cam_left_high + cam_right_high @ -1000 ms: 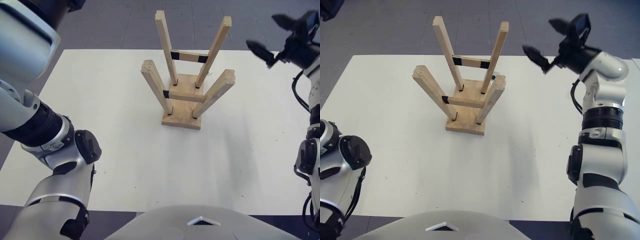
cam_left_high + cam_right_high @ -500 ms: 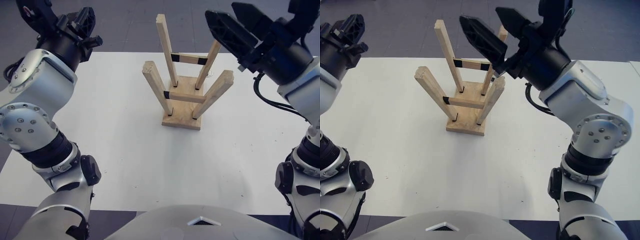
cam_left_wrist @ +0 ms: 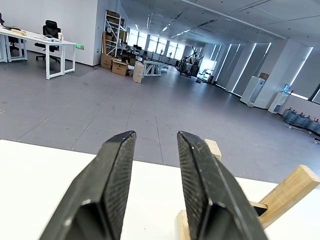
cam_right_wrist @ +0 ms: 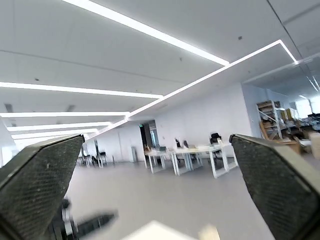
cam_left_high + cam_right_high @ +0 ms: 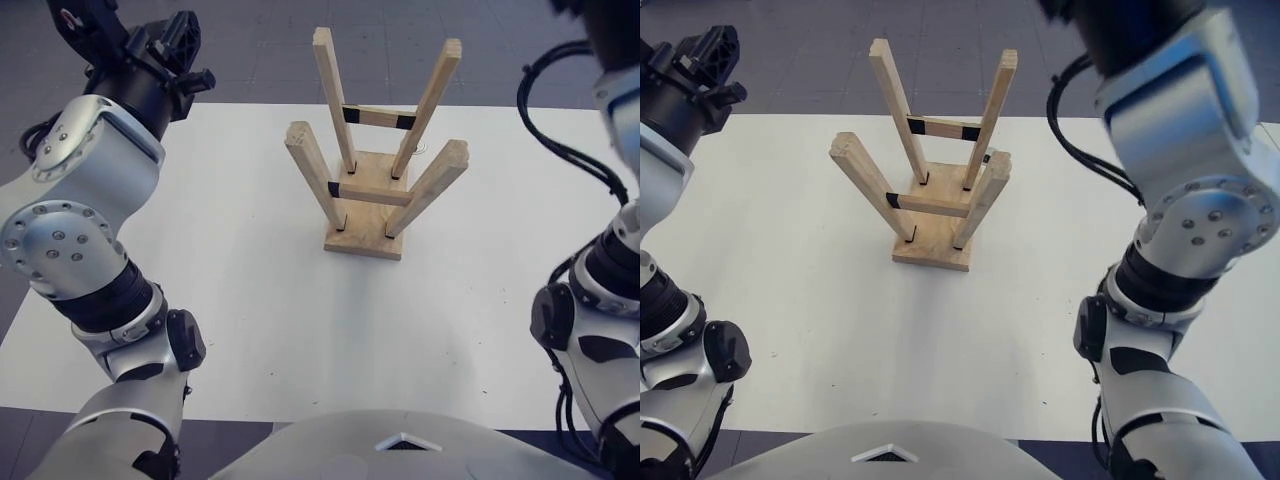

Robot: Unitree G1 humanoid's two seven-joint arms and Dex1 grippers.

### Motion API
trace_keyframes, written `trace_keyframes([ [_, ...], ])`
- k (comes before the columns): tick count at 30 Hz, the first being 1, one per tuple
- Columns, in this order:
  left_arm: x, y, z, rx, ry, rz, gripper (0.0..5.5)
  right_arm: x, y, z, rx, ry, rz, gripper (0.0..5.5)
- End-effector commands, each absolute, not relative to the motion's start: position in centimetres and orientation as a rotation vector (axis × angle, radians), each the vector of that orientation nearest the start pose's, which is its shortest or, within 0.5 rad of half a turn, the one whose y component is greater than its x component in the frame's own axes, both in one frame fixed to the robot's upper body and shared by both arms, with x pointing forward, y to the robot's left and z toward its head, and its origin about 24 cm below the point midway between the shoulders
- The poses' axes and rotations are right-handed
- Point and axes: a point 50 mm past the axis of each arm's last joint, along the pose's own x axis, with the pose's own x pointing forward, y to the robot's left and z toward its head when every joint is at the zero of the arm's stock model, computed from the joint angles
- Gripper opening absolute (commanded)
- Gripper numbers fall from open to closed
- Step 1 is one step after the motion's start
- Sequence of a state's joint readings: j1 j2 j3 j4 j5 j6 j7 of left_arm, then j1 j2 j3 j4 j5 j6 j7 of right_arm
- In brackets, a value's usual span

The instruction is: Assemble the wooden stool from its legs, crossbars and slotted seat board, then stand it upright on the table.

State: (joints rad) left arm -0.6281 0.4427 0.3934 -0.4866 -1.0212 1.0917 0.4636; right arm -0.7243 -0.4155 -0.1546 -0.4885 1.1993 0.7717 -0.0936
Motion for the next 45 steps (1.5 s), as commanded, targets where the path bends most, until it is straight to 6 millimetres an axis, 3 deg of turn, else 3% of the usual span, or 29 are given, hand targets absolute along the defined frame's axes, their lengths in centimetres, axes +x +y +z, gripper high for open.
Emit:
trace_keyframes([
  [1, 27.7, 19.4, 26.2, -0.253, -0.074, -0.092, 1.52, 25.7, -11.5, 22.2, 0.231, 0.006, 0.789, 5.36],
  [3, 27.7, 19.3, 26.3, -0.255, -0.077, -0.095, 1.52, 25.5, -11.5, 21.3, 0.225, 0.031, 0.780, 5.36],
  [7, 27.6, 19.2, 26.2, -0.263, -0.076, -0.094, 1.52, 25.8, -11.4, 22.3, 0.265, -0.041, 0.772, 5.36],
  [10, 27.7, 19.0, 26.1, -0.269, -0.074, -0.096, 1.52, 26.5, -11.5, 26.2, 0.351, -0.205, 0.785, 5.36],
  [13, 27.7, 19.0, 26.0, -0.274, -0.075, -0.095, 1.52, 27.4, -12.9, 32.8, 0.503, -0.420, 0.772, 5.36],
  [15, 27.7, 18.9, 26.1, -0.276, -0.077, -0.095, 1.52, 27.8, -13.5, 34.2, 0.518, -0.451, 0.758, 5.36],
  [17, 27.7, 18.8, 26.1, -0.277, -0.080, -0.096, 1.52, 28.6, -13.4, 32.5, 0.484, -0.360, 0.741, 5.36],
  [19, 27.6, 18.7, 26.2, -0.279, -0.081, -0.100, 1.52, 29.2, -12.4, 27.4, 0.387, -0.141, 0.736, 5.36],
  [22, 27.6, 18.4, 26.2, -0.284, -0.078, -0.109, 1.52, 27.4, -12.0, 17.0, 0.175, 0.273, 0.765, 5.36],
  [23, 27.6, 18.4, 26.1, -0.285, -0.076, -0.109, 1.52, 26.8, -12.1, 15.4, 0.162, 0.321, 0.760, 5.36],
  [25, 27.6, 18.3, 26.0, -0.288, -0.073, -0.113, 1.52, 26.5, -12.4, 15.5, 0.176, 0.289, 0.742, 5.36],
  [28, 27.6, 18.3, 26.0, -0.291, -0.071, -0.113, 1.52, 27.5, -12.6, 17.5, 0.207, 0.177, 0.721, 5.36],
  [33, 27.7, 18.0, 25.5, -0.293, -0.055, -0.124, 1.52, 30.0, -14.2, 24.2, 0.272, -0.083, 0.660, 5.36],
  [36, 27.1, 17.0, 23.5, -0.266, 0.039, -0.196, 1.52, 31.2, -15.4, 27.0, 0.306, -0.179, 0.626, 5.36],
  [39, 24.8, 14.2, 20.7, -0.278, 0.186, -0.459, 1.52, 32.5, -17.0, 26.8, 0.291, -0.185, 0.573, 5.36],
  [41, 23.3, 13.2, 19.4, -0.262, 0.257, -0.559, 1.52, 33.2, -18.1, 25.4, 0.252, -0.154, 0.545, 5.36],
  [45, 23.5, 13.3, 20.1, -0.251, 0.229, -0.541, 1.52, 33.8, -20.0, 20.8, 0.071, -0.026, 0.516, 5.36],
])
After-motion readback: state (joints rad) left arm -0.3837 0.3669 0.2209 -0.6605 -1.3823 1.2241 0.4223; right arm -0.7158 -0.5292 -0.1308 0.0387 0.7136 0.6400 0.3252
